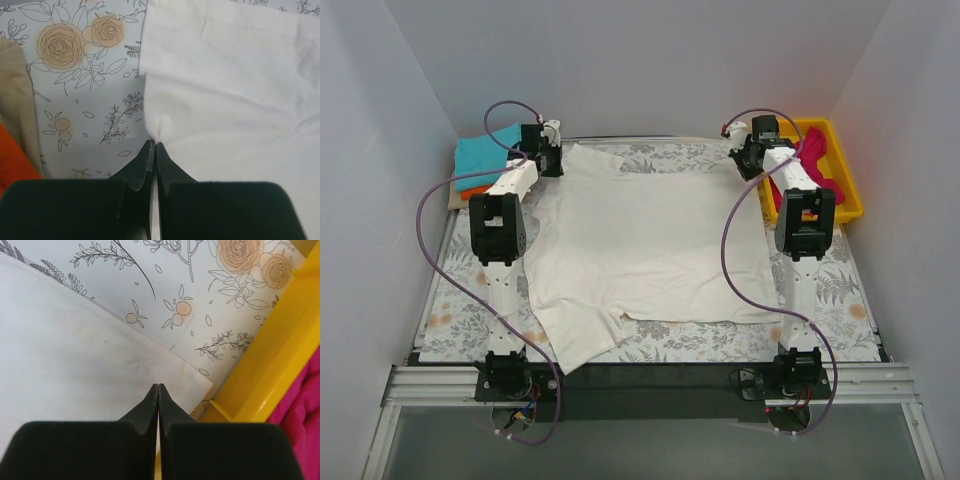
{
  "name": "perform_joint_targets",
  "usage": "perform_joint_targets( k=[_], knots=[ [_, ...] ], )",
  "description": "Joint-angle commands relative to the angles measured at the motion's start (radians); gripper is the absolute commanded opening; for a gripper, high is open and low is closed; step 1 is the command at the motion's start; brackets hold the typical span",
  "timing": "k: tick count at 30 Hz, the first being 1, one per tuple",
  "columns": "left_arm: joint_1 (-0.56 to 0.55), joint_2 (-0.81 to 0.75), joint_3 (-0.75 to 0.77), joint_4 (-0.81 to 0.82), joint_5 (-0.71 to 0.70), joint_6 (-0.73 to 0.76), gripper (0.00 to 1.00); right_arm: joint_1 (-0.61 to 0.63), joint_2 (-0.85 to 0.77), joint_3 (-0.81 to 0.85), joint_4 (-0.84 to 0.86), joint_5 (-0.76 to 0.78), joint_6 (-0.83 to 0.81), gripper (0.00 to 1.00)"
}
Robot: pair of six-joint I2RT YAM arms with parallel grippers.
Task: Fold and stack the t-shirts
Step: Flatten the tshirt out
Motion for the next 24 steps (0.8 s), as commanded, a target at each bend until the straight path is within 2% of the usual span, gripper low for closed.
perform_joint_targets(
  k=[1,5,7,8,10,14,24],
  knots=[
    [0.024,-0.173,-0.092,0.07,0.033,0.023,0.0,-0.012,-0.126,-0.014,-0.005,-0.009,-0.032,0.01],
    [0.025,-0.201,-0.162,0.098,0.055,0.041,0.0,-0.013,-0.139,-0.025,0.001,-0.013,-0.048,0.01],
    [0.025,-0.193,-0.162,0.093,0.062,0.038,0.0,-0.006,-0.103,-0.004,0.001,0.023,-0.04,0.19],
    [0.025,-0.187,-0.159,0.093,0.067,0.027,0.0,-0.006,-0.09,0.008,0.0,0.037,-0.02,0.31],
    [0.025,-0.181,-0.151,0.092,0.081,0.021,0.0,-0.003,-0.063,0.031,0.001,0.045,0.0,0.38],
    [0.025,-0.164,-0.129,0.09,0.056,0.017,0.0,0.002,-0.029,0.039,0.018,0.066,0.058,0.46],
    [0.025,-0.173,-0.142,0.09,0.061,0.015,0.0,0.001,0.042,0.036,0.031,0.122,0.294,0.48]
  ],
)
